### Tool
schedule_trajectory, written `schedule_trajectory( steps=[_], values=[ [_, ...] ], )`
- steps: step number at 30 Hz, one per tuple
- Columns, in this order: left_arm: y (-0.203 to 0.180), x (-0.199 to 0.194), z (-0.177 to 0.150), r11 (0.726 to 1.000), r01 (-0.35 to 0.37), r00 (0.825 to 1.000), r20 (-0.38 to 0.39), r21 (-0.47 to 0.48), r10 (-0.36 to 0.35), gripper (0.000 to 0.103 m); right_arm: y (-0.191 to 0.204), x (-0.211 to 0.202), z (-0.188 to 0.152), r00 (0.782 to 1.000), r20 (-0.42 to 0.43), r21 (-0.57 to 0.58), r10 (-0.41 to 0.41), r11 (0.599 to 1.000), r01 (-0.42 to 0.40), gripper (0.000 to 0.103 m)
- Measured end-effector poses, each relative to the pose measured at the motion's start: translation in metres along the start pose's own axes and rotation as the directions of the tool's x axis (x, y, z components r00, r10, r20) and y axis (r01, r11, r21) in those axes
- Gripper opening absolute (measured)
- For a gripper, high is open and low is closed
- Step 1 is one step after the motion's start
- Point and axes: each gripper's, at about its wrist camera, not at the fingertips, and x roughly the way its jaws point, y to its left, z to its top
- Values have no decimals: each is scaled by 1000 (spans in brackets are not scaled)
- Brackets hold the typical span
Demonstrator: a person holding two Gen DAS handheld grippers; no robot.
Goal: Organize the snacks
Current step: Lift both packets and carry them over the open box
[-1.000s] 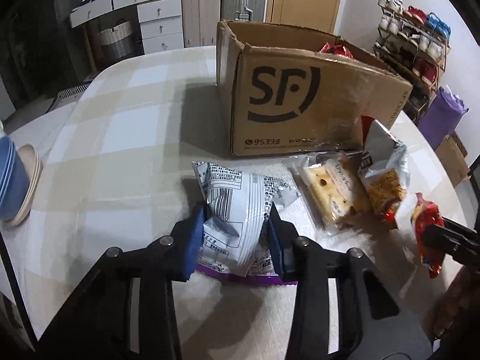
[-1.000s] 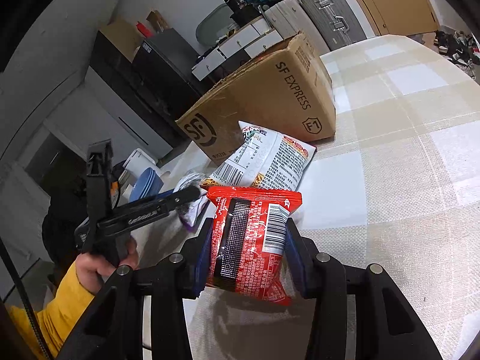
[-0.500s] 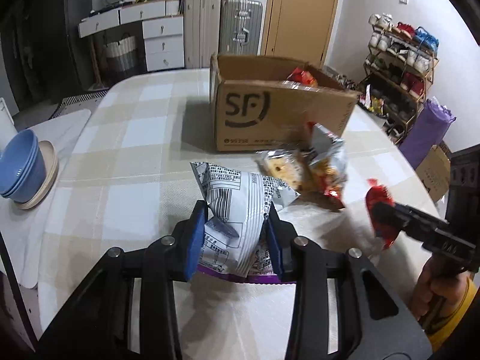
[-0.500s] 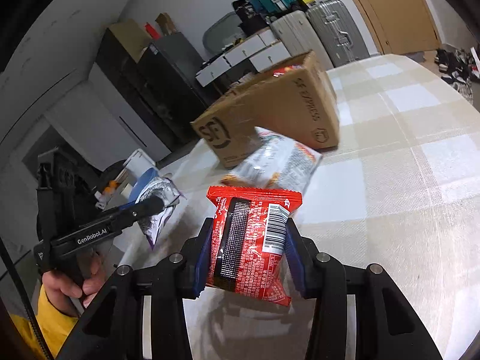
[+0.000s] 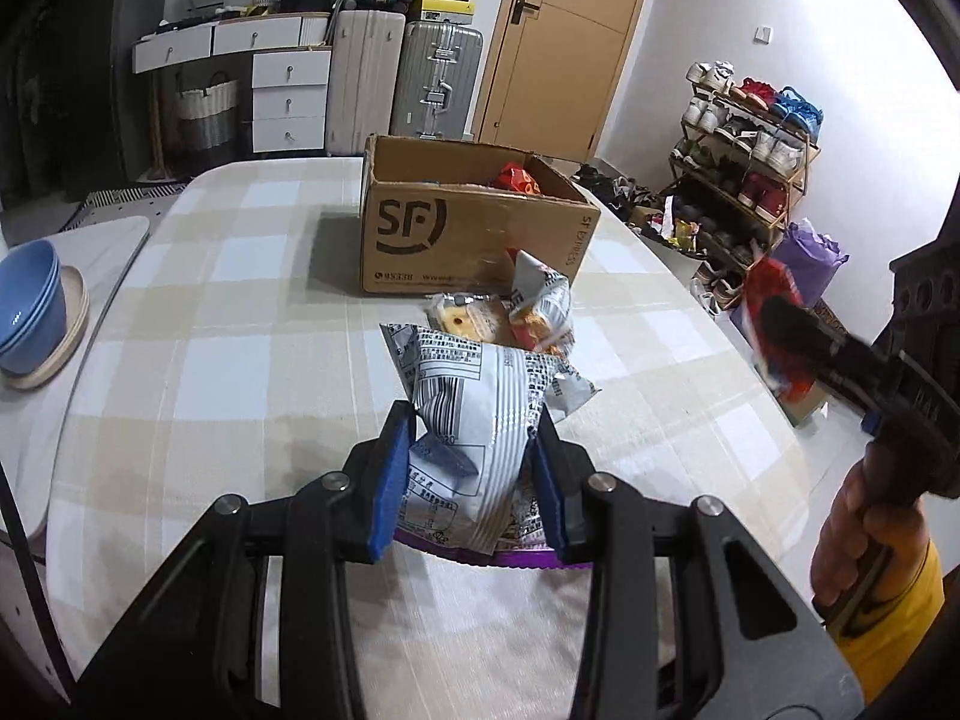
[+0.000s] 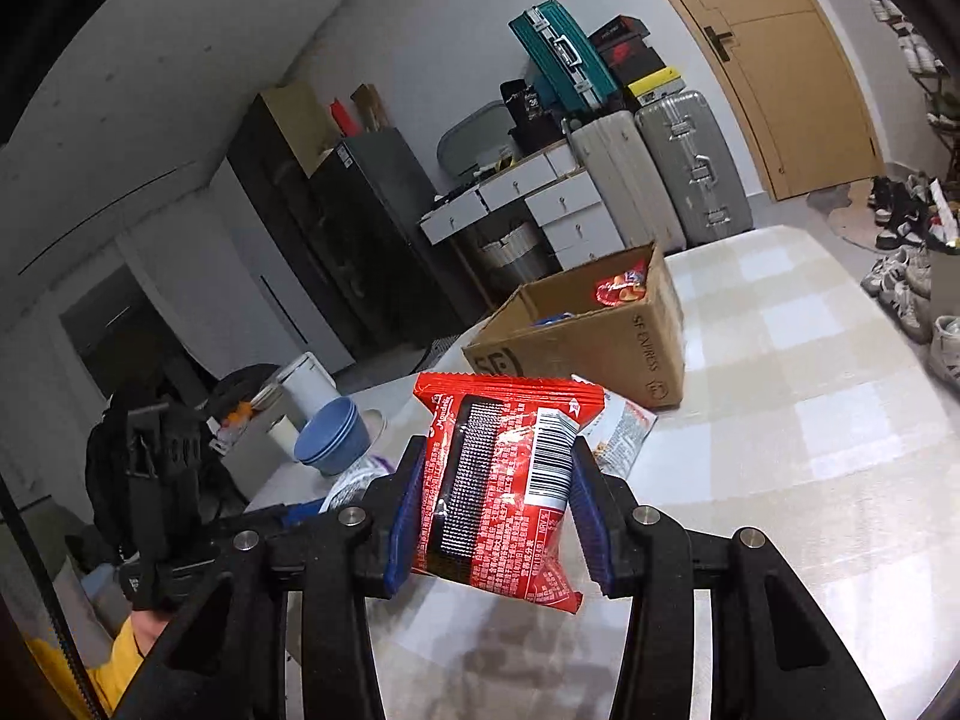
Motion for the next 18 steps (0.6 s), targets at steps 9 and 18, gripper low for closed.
schedule_trajectory(
  steps=[9, 18],
  values=[
    [5, -7, -12, 1000, 21, 1000, -13, -19, -22, 34, 3, 0, 1, 1000, -5, -5, -26, 1000, 26, 45],
    [19, 10, 5, 1000, -7, 1000, -15, -30, 7, 34, 8, 21, 22, 1000, -15, -46, -23, 999, 23, 45]
  ],
)
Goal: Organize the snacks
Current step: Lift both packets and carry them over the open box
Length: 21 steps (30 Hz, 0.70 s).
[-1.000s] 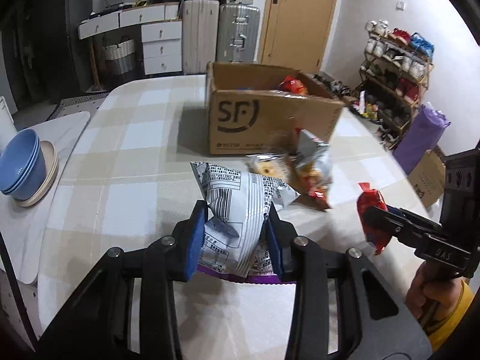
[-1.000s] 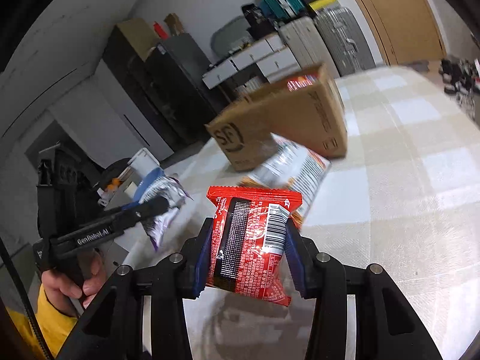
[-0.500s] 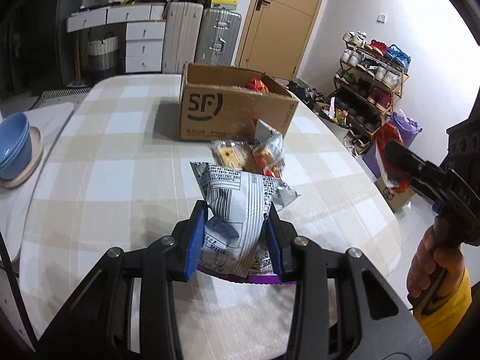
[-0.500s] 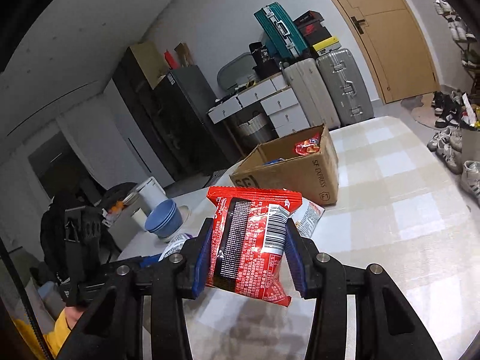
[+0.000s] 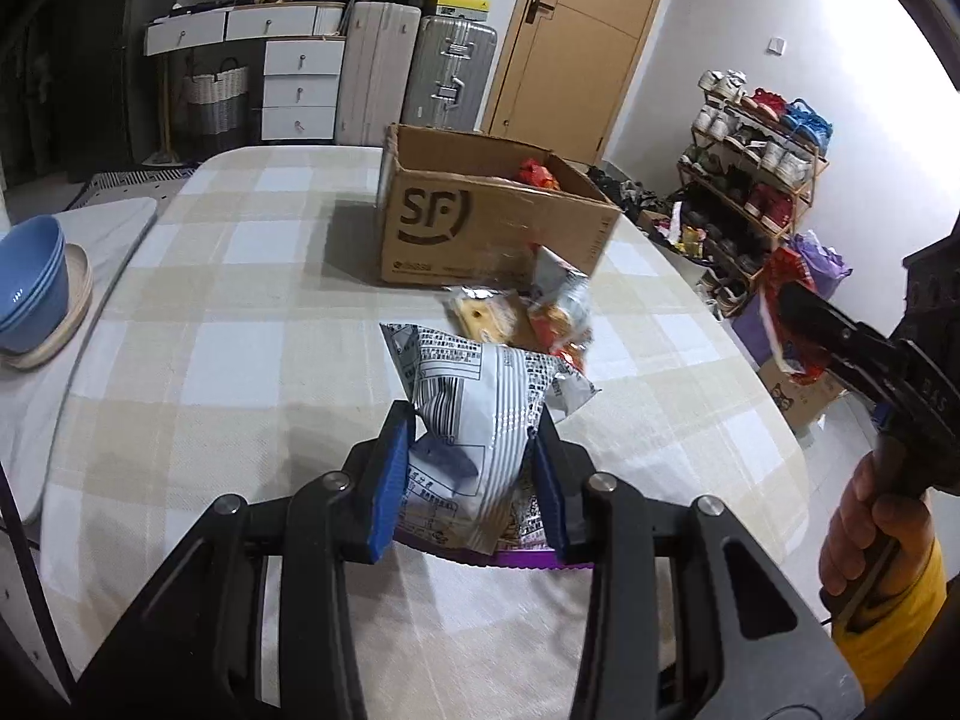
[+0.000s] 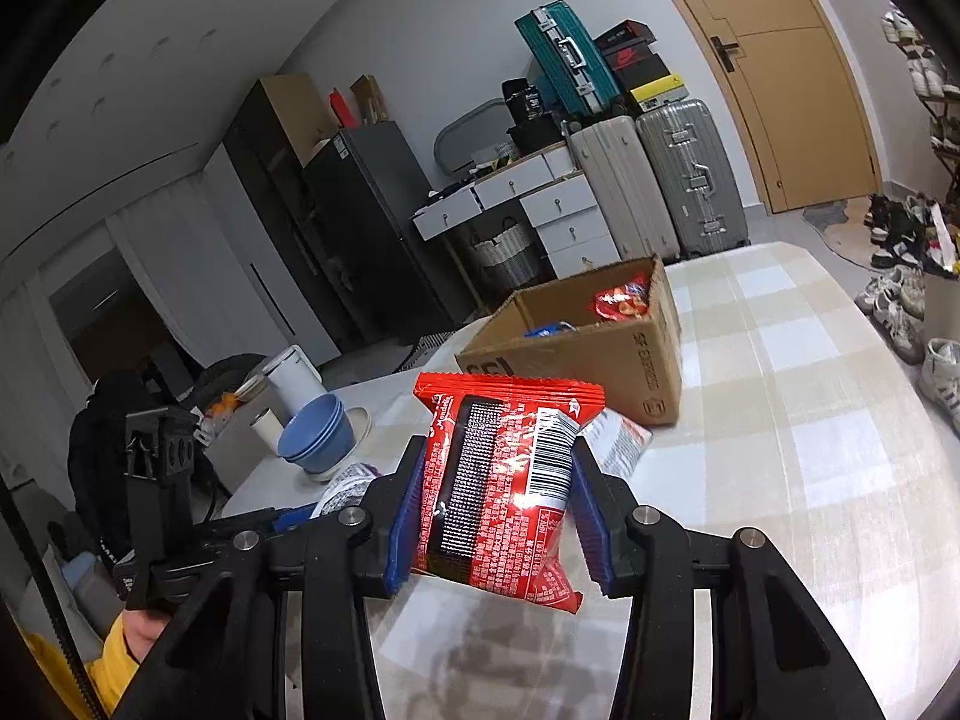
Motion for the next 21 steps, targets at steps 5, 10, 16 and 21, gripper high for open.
schedule_trajectory(
  steps=[5, 10, 16, 21],
  values=[
    [4, 8, 33, 1000, 3, 999, 32, 13, -3, 34, 1, 18, 30, 1000, 2, -21, 25, 999, -25, 45],
    [7, 13, 73, 1000, 3, 996, 85, 20, -5, 35, 4, 33, 68, 999, 18, -59, 50, 997, -49, 45],
    [8, 26, 136, 999, -5, 991, 135, 31, 0, 35, -1, 61, 123, 999, -12, -45, 43, 998, -44, 45],
    [-3, 40, 190, 998, -36, 982, 188, 51, 26, 35, -8, 89, 165, 999, -36, -37, 40, 998, -41, 45]
  ],
)
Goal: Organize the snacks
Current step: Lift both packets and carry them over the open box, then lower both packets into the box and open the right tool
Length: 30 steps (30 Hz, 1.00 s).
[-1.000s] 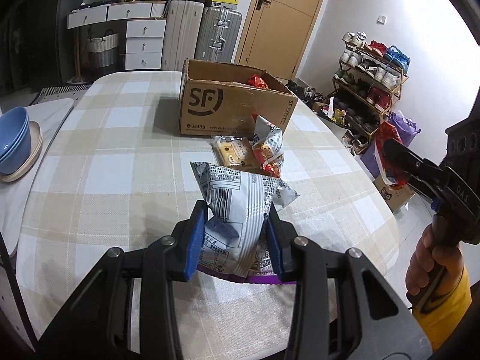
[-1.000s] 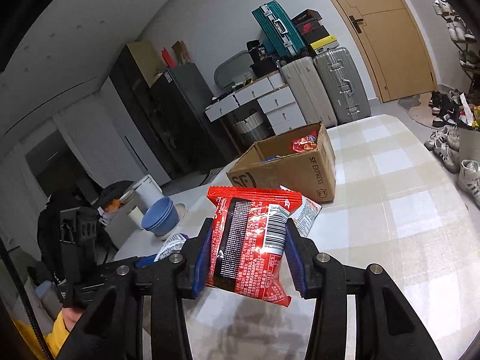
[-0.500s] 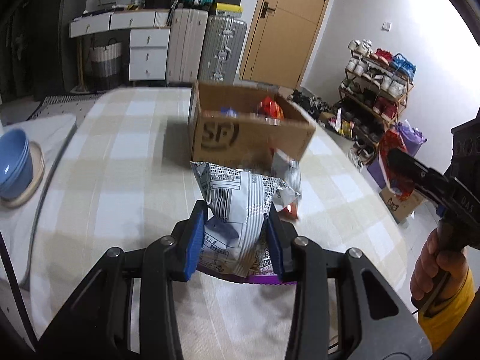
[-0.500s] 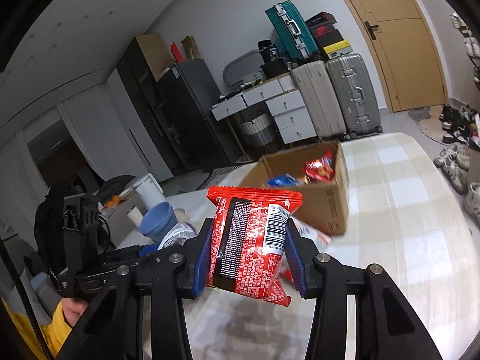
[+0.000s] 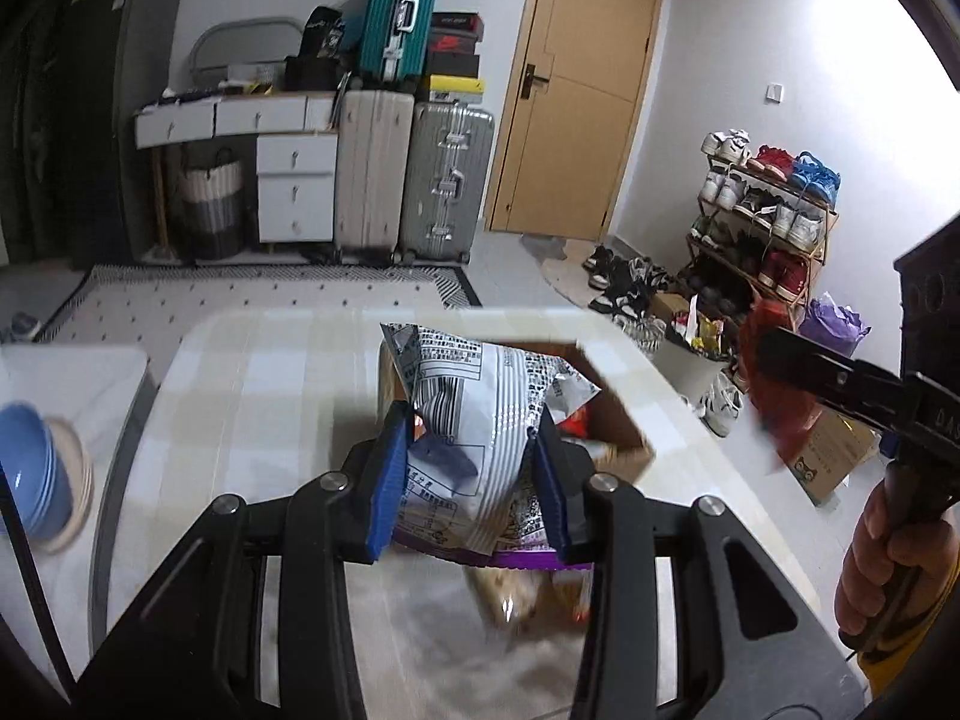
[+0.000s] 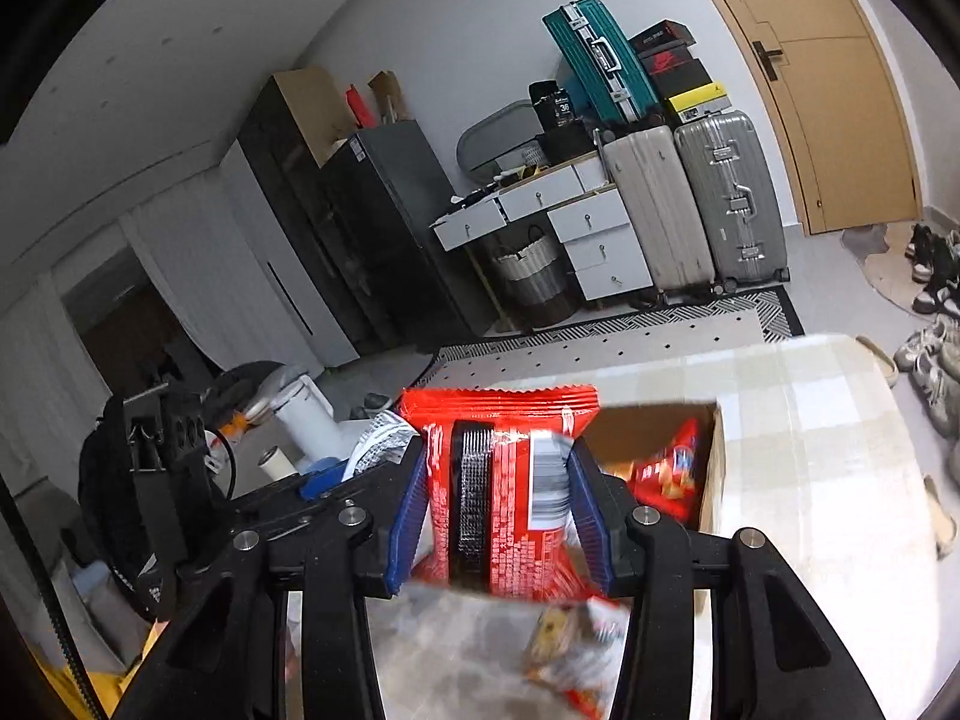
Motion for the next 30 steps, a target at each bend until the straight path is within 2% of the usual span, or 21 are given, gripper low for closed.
schedule_trajectory(
  steps=[6, 9, 14, 23, 30],
  values=[
    [-3, 53, 40, 1000, -28, 999, -26, -6, 28, 35, -12, 41, 30, 999, -42, -11, -33, 999, 32, 45],
    [-3, 82, 53, 998, -56, 997, -47, -5, 56, 35, -22, 61, 31, 997, -69, -3, -28, 1000, 28, 38],
    [3, 124, 67, 998, -61, 994, -92, -19, 59, 35, -34, 91, 20, 989, -138, 2, -45, 999, 46, 37],
    [4, 165, 77, 999, -54, 991, -119, 2, 54, 35, -44, 103, 11, 989, -143, 14, -42, 999, 44, 37],
    [2, 190, 67, 998, -67, 982, -176, 20, 69, 36, -56, 110, 5, 983, -173, 49, -64, 996, 74, 37]
  ],
)
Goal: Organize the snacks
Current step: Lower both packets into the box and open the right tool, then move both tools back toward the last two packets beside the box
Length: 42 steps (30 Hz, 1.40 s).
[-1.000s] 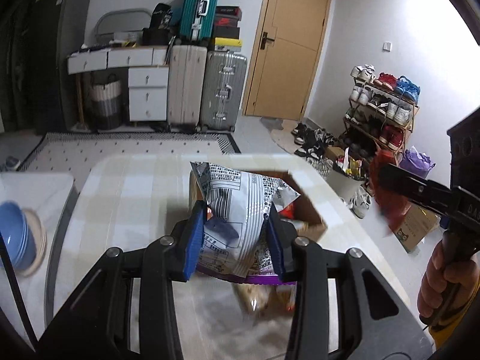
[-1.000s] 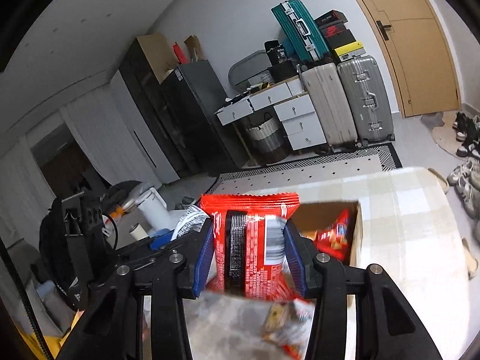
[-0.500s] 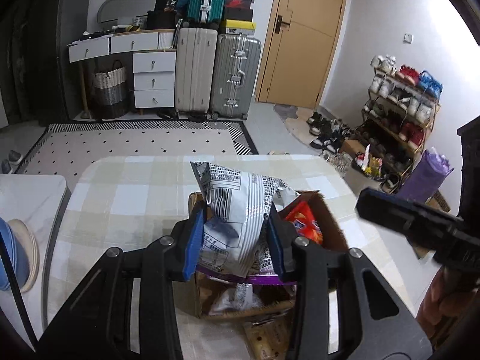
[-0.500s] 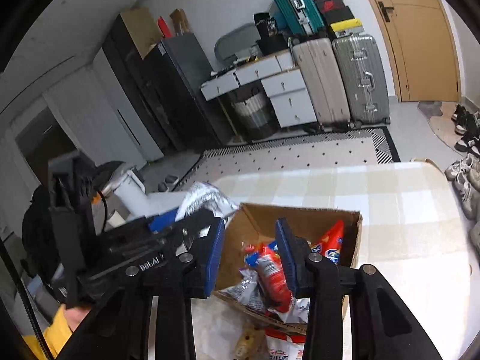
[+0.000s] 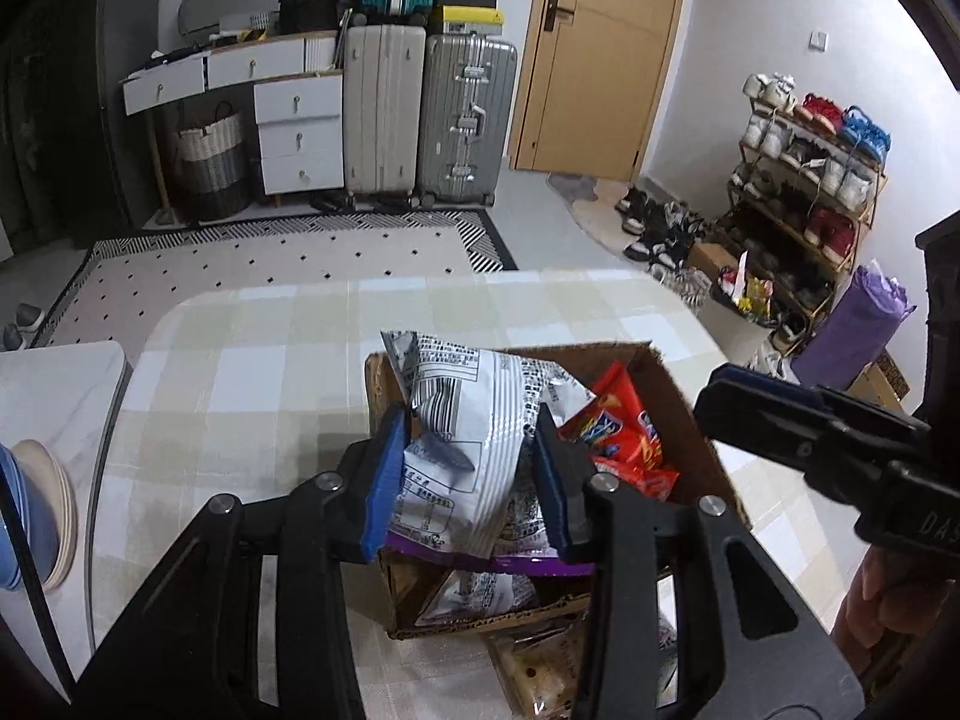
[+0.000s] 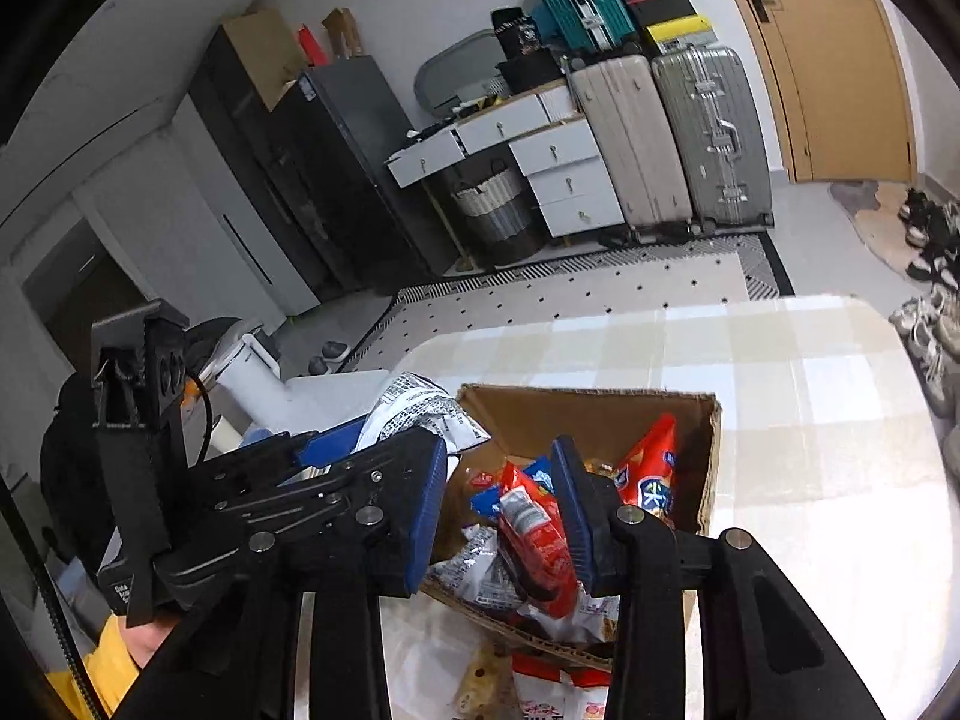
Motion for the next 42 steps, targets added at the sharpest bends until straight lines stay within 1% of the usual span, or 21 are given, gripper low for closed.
schedule_trajectory(
  steps=[2, 3, 4, 5, 6, 7, 9, 12, 17, 18, 20, 23, 25, 30, 33, 36, 39, 42],
  values=[
    [-2, 4, -1, 1000, 6, 1000, -7, 10, -6, 40, -2, 1, -1, 1000, -7, 9, -5, 1000, 5, 37],
    [-2, 6, -1, 1000, 5, 1000, -7, 15, -4, 42, -3, 2, -1, 1000, -12, 13, -7, 1000, 7, 38],
    [-2, 6, -1, 1000, 5, 1000, -3, 18, -5, 46, -4, 1, -2, 1000, -13, 18, -13, 1000, 13, 44],
    [-2, 3, -4, 1000, 5, 1000, -1, 22, -5, 50, -5, 0, -3, 1000, -9, 22, -15, 1000, 15, 45],
    [-2, 1, -4, 1000, 0, 1000, 3, 27, 0, 61, -4, -2, -4, 1000, -8, 24, -14, 1000, 15, 46],
    [-2, -2, -4, 999, -12, 1000, 10, 30, 12, 68, -4, -4, -5, 1000, -6, 24, -17, 1000, 17, 47],
    [-1, -10, -5, 1000, -17, 999, 30, 26, 16, 68, -3, -11, -7, 1000, 0, 23, -23, 999, 23, 49],
    [-2, -30, -17, 1000, -20, 999, 40, 24, 19, 68, 2, -21, -14, 1000, 5, 19, -28, 999, 28, 49],
    [-10, -74, -36, 999, -21, 997, 79, 44, 17, 71, 6, -43, -27, 999, 19, 28, -30, 999, 30, 50],
    [-12, -83, -39, 999, -22, 996, 89, 48, 18, 72, 7, -48, -30, 999, 23, 30, -32, 999, 32, 51],
    [-15, -100, -45, 998, -26, 994, 104, 53, 21, 78, 10, -55, -36, 999, 27, 30, -40, 999, 39, 54],
    [-22, -125, -57, 998, -25, 991, 132, 61, 17, 78, 12, -66, -46, 998, 39, 33, -46, 998, 45, 60],
    [-25, -139, -63, 997, -24, 991, 133, 70, 15, 79, 13, -71, -54, 998, 43, 44, -48, 998, 46, 66],
    [-30, -169, -89, 997, -36, 988, 152, 71, 25, 81, 15, -76, -79, 999, 16, 61, -40, 997, 39, 66],
    [-25, -181, -112, 999, -12, 989, 145, 35, 7, 81, 18, -83, -96, 999, 30, 57, -35, 998, 33, 66],
    [-17, -189, -138, 1000, -10, 990, 140, 7, 9, 81, 22, -90, -119, 999, 41, 44, -16, 999, 14, 66],
    [-9, -197, -171, 1000, 8, 989, 150, -28, -4, 81, 28, -98, -145, 997, 77, 18, 8, 1000, -9, 66],
    [-3, -202, -199, 999, 24, 986, 165, -47, -16, 81, 36, -106, -171, 993, 122, -29, 7, 1000, -4, 66]
  ],
)
